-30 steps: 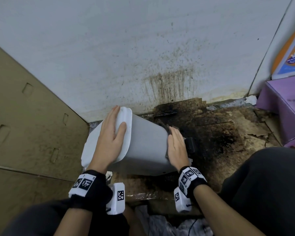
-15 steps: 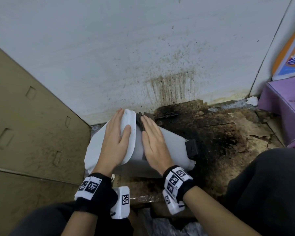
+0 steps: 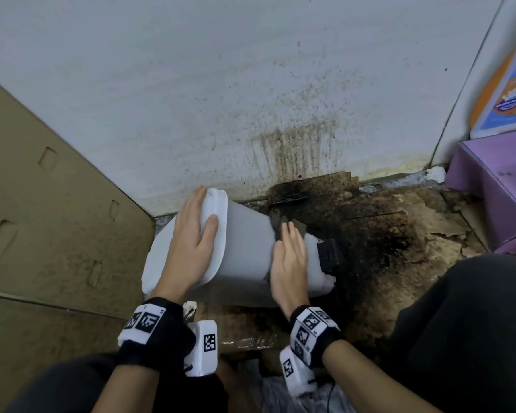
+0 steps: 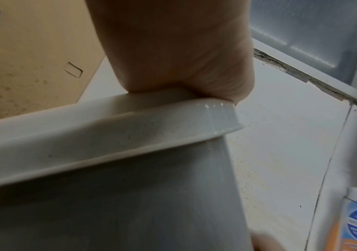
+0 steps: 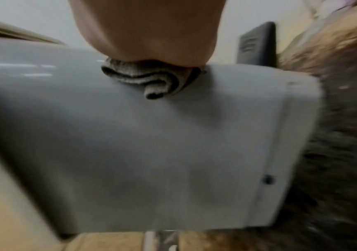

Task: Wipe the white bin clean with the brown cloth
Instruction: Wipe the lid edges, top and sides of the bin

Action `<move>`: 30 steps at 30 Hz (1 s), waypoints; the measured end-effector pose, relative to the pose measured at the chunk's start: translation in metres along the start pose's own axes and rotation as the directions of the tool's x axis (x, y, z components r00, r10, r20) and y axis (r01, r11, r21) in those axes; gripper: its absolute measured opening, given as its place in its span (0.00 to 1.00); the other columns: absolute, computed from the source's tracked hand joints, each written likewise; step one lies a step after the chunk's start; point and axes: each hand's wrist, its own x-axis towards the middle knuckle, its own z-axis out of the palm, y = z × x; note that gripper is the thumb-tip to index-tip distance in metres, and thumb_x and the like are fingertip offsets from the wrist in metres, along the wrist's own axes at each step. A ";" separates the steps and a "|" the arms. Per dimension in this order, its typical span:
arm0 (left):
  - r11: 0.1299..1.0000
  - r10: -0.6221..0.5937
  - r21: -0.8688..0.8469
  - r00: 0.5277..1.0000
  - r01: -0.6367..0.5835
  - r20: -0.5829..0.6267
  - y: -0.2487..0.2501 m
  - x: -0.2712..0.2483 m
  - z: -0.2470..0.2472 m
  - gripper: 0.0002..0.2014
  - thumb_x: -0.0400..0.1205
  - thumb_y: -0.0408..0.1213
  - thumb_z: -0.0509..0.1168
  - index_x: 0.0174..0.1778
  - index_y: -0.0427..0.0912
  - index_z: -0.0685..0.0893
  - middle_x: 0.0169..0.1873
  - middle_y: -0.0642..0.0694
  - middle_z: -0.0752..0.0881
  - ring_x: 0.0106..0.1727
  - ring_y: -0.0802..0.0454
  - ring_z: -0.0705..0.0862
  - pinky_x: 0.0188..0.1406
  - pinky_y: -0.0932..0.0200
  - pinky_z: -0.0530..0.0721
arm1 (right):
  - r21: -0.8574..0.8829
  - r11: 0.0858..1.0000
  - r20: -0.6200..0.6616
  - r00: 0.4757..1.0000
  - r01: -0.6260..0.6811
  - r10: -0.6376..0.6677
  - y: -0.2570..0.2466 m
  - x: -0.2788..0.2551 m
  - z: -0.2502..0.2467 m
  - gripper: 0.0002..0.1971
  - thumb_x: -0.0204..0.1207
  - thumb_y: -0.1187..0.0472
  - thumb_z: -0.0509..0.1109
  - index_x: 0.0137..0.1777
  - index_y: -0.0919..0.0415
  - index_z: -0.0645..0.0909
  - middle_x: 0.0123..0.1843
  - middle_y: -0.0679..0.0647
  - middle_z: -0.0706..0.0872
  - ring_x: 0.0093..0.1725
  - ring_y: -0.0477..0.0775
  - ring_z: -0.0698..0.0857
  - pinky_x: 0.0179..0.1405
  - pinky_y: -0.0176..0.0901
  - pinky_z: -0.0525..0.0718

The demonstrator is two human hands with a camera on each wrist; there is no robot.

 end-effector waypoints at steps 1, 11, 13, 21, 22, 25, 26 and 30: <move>1.000 0.009 0.006 1.000 -0.009 0.000 0.000 0.000 0.001 0.31 0.89 0.51 0.51 0.91 0.50 0.60 0.89 0.57 0.62 0.90 0.61 0.57 0.89 0.58 0.54 | 0.031 0.999 0.024 0.999 0.031 -0.032 -0.017 -0.003 0.004 0.29 0.90 0.50 0.46 0.89 0.58 0.62 0.91 0.50 0.59 0.90 0.47 0.54 0.90 0.45 0.48; 1.000 0.007 -0.012 1.000 -0.007 0.027 0.002 -0.004 0.004 0.29 0.92 0.49 0.52 0.92 0.52 0.58 0.90 0.59 0.59 0.90 0.64 0.55 0.90 0.57 0.53 | 0.025 0.980 0.217 0.956 0.198 -0.199 -0.030 0.029 -0.007 0.26 0.92 0.54 0.46 0.88 0.60 0.64 0.88 0.52 0.65 0.89 0.47 0.57 0.87 0.34 0.47; 1.000 0.001 -0.020 1.000 -0.001 0.024 0.001 -0.005 0.003 0.29 0.93 0.48 0.53 0.92 0.52 0.58 0.90 0.60 0.60 0.90 0.65 0.55 0.90 0.56 0.53 | -0.053 0.987 0.180 0.974 0.149 -0.137 0.001 0.037 -0.017 0.27 0.90 0.56 0.45 0.84 0.65 0.69 0.85 0.59 0.71 0.86 0.57 0.65 0.88 0.42 0.54; 1.000 -0.010 0.005 1.000 0.010 0.005 0.005 -0.006 0.002 0.31 0.90 0.51 0.51 0.92 0.50 0.60 0.90 0.58 0.61 0.90 0.63 0.56 0.90 0.58 0.53 | -0.088 0.994 0.146 0.986 -0.063 0.075 0.035 0.039 -0.021 0.24 0.93 0.57 0.48 0.87 0.61 0.64 0.88 0.56 0.66 0.88 0.52 0.59 0.89 0.45 0.50; 1.000 -0.009 0.011 1.000 0.009 0.002 0.006 -0.006 0.003 0.31 0.90 0.51 0.51 0.92 0.49 0.60 0.90 0.57 0.61 0.90 0.62 0.56 0.90 0.58 0.53 | -0.071 0.997 0.156 0.986 -0.042 0.052 0.024 0.035 -0.018 0.25 0.93 0.56 0.47 0.88 0.60 0.63 0.89 0.55 0.63 0.89 0.51 0.57 0.89 0.44 0.48; 1.000 0.008 0.020 1.000 -0.008 -0.013 0.009 -0.007 0.008 0.31 0.89 0.50 0.51 0.91 0.48 0.61 0.89 0.56 0.62 0.89 0.61 0.58 0.89 0.61 0.53 | 0.011 0.996 0.154 0.984 0.092 -0.092 -0.027 0.014 -0.007 0.26 0.93 0.55 0.47 0.89 0.58 0.59 0.91 0.52 0.59 0.90 0.46 0.52 0.88 0.39 0.45; 1.000 0.016 0.023 1.000 -0.016 -0.015 0.010 -0.007 0.010 0.31 0.90 0.50 0.51 0.91 0.48 0.62 0.89 0.56 0.63 0.89 0.61 0.58 0.88 0.62 0.53 | 0.036 0.989 0.152 0.978 0.142 -0.146 -0.044 0.006 -0.003 0.26 0.93 0.54 0.47 0.90 0.58 0.58 0.91 0.50 0.57 0.90 0.44 0.50 0.89 0.40 0.45; 1.000 0.016 0.020 1.000 -0.016 -0.010 0.009 -0.008 0.011 0.31 0.90 0.51 0.51 0.91 0.50 0.61 0.89 0.56 0.63 0.89 0.61 0.58 0.89 0.59 0.54 | 0.056 0.950 0.109 0.944 0.308 -0.312 -0.066 -0.016 0.004 0.26 0.93 0.54 0.48 0.89 0.58 0.59 0.91 0.48 0.59 0.90 0.42 0.51 0.89 0.42 0.49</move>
